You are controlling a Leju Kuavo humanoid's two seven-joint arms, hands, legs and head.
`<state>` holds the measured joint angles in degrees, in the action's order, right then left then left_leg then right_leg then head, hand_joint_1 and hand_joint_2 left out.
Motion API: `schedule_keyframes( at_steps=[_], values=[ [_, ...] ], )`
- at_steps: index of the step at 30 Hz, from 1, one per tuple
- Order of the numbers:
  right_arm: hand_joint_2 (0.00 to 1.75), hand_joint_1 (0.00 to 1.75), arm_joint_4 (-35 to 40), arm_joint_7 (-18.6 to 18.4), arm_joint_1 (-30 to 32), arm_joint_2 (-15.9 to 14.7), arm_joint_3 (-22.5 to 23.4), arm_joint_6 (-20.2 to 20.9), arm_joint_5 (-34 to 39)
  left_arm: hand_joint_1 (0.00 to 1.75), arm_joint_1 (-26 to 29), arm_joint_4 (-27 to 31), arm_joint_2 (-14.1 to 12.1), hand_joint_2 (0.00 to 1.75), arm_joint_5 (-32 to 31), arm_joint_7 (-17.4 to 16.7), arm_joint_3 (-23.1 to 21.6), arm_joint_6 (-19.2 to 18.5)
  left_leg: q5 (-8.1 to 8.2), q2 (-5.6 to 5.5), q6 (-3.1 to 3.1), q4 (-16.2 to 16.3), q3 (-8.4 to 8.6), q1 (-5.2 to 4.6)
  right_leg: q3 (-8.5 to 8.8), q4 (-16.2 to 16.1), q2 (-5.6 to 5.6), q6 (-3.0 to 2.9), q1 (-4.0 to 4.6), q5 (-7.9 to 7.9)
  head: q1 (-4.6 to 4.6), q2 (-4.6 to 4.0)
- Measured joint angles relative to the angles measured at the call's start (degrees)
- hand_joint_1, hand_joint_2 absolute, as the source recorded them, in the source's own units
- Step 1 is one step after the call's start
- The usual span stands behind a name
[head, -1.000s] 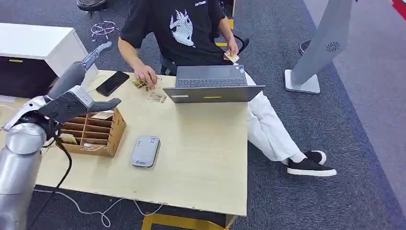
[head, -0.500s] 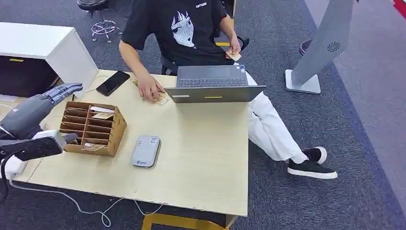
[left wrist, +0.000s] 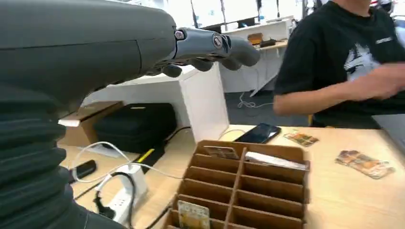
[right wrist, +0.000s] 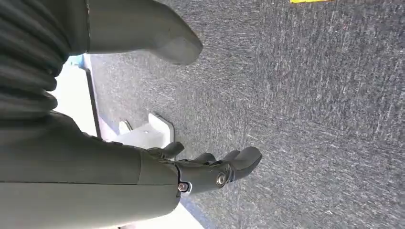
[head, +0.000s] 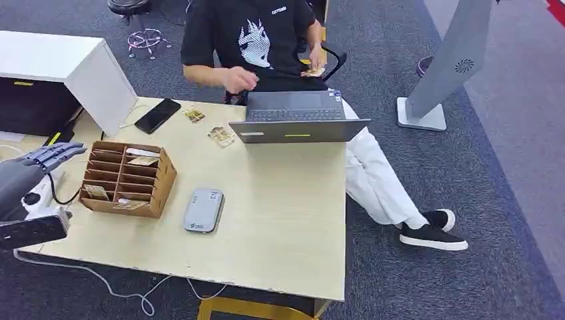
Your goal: Pass the card to the sensor for recognition and then transmit it.
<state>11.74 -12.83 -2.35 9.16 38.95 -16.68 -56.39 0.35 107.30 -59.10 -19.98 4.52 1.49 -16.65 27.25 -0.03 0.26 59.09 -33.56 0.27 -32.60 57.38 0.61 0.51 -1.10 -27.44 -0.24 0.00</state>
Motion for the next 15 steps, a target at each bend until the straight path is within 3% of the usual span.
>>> schedule_keyframes(
  at_steps=[7,15],
  values=[
    [1.75,0.0,0.0,-0.9,0.0,0.0,0.3,0.0,-0.7,0.0,4.0,-0.2,1.3,1.75,-5.3,-1.4,3.5,2.3,0.0,-0.04,0.0,0.0,-0.02,0.0,-0.01,0.0,-0.06,0.0,0.0,-0.01,0.02,0.0],
    [1.75,0.0,0.0,-0.9,0.0,0.0,0.6,0.0,-1.0,0.0,3.4,-2.2,3.5,1.75,-8.4,-2.1,4.2,2.3,0.0,-0.04,0.0,0.0,0.0,0.0,0.01,0.0,-0.07,0.01,0.0,0.0,0.0,0.0]
  ],
)
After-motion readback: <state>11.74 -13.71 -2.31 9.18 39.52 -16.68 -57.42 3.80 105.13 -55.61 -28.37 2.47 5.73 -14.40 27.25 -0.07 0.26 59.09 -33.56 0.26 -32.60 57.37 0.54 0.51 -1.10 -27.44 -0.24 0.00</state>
